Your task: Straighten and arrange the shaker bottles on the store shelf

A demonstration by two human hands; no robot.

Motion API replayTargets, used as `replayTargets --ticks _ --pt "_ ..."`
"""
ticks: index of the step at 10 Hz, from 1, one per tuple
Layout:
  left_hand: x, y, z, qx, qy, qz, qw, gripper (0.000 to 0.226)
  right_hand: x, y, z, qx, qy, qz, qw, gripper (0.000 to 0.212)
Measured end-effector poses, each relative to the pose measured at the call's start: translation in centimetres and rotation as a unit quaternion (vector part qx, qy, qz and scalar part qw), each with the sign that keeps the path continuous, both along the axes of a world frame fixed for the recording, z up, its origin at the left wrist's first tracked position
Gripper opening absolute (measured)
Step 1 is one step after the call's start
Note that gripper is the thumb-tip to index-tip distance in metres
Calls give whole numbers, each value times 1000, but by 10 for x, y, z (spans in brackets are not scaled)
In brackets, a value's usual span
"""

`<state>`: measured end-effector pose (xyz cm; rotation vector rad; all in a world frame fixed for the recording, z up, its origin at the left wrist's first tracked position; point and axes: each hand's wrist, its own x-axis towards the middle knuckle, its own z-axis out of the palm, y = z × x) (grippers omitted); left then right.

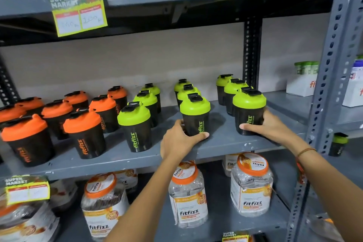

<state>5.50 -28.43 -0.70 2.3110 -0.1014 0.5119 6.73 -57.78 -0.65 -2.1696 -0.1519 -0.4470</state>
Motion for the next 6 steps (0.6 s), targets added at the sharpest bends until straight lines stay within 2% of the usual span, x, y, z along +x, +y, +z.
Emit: replayTargets --ticks 1,2,3,4,5,6 --pt "-2 0 0 4 -4 0 1000 89 1 1 0 2 1 -4 1000 81" --pt "-5 1 1 -3 -4 -9 1000 96 2 -1 0 7 7 -7 1000 97" --pt "-11 5 4 -24 3 -17 1000 111 1 -3 1 26 4 -19 999 116" --pt "-20 9 4 -23 2 -22 1000 126 -11 3 1 67 -40 -48 996 117" --pt "-36 19 1 -32 2 -38 999 131 -31 23 -7 153 -147 -110 971 94" --pt "-61 36 -3 -43 -27 -47 998 126 -68 57 -4 194 -271 -196 922 70"
